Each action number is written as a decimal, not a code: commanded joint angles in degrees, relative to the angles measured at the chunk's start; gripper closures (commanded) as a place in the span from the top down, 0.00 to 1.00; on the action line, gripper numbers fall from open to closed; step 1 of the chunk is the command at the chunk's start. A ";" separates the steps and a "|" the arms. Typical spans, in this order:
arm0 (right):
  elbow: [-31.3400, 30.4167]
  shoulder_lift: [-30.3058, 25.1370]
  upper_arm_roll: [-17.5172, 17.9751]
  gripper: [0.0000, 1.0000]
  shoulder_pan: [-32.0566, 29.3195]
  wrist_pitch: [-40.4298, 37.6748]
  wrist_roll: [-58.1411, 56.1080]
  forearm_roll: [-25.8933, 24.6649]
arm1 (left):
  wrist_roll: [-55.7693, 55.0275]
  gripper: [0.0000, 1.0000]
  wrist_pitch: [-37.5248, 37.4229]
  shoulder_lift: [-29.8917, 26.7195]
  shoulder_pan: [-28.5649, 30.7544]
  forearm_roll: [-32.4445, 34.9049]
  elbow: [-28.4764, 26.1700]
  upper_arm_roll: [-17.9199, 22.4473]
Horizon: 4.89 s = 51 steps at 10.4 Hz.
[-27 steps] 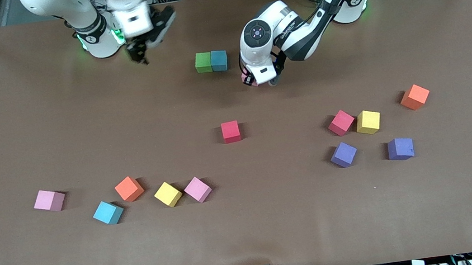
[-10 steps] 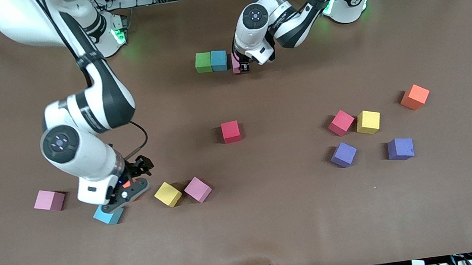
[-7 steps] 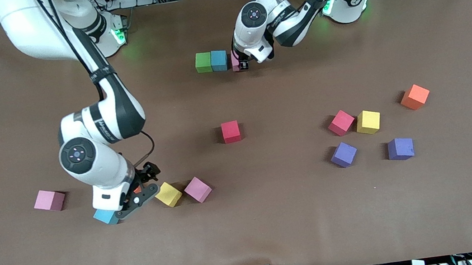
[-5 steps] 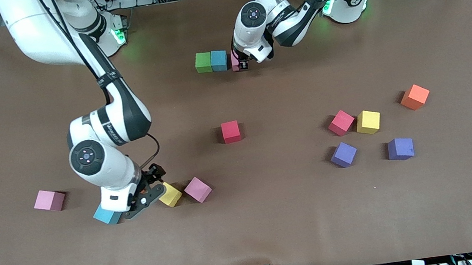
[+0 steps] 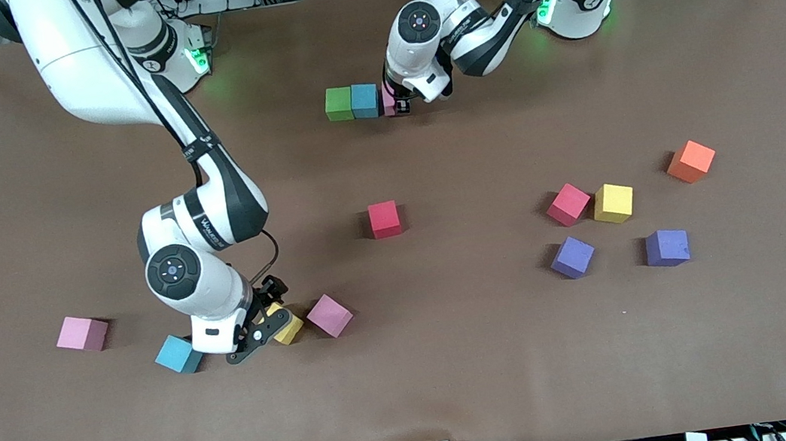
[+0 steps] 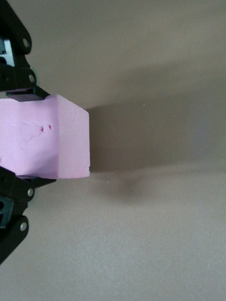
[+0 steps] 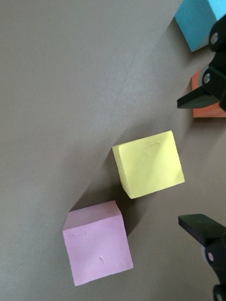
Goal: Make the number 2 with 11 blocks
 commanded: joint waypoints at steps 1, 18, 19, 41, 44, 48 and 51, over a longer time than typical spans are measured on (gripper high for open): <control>1.78 1.96 0.08 0.99 0.69 0.26 -0.93 0.21 | -0.93 0.46 0.87 0.62 -0.60 -0.77 0.15 -0.20; 3.71 6.26 -0.18 0.99 0.87 3.95 -4.71 -1.55 | -0.76 0.53 0.87 3.52 -0.42 1.07 2.78 0.33; 3.88 6.61 -0.18 0.99 0.95 3.95 -4.71 -1.55 | -0.76 0.53 0.87 3.78 -0.42 1.94 2.78 0.33; 0.56 5.05 -0.44 0.48 0.69 6.77 -3.92 -0.50 | -0.67 1.00 0.17 5.46 -1.74 8.02 4.19 0.68; -5.76 -1.10 -0.35 0.48 -0.10 8.17 -3.83 -0.41 | -0.32 1.00 -2.10 4.58 -1.22 8.10 4.89 0.68; -9.20 -5.06 -0.35 0.48 -0.63 8.09 -3.30 -0.32 | 0.30 1.00 -10.90 0.73 0.10 8.19 10.78 0.68; -15.60 -10.85 -0.35 0.48 0.51 8.08 5.52 -0.14 | 6.08 1.00 -17.30 -2.00 3.78 8.28 15.25 0.33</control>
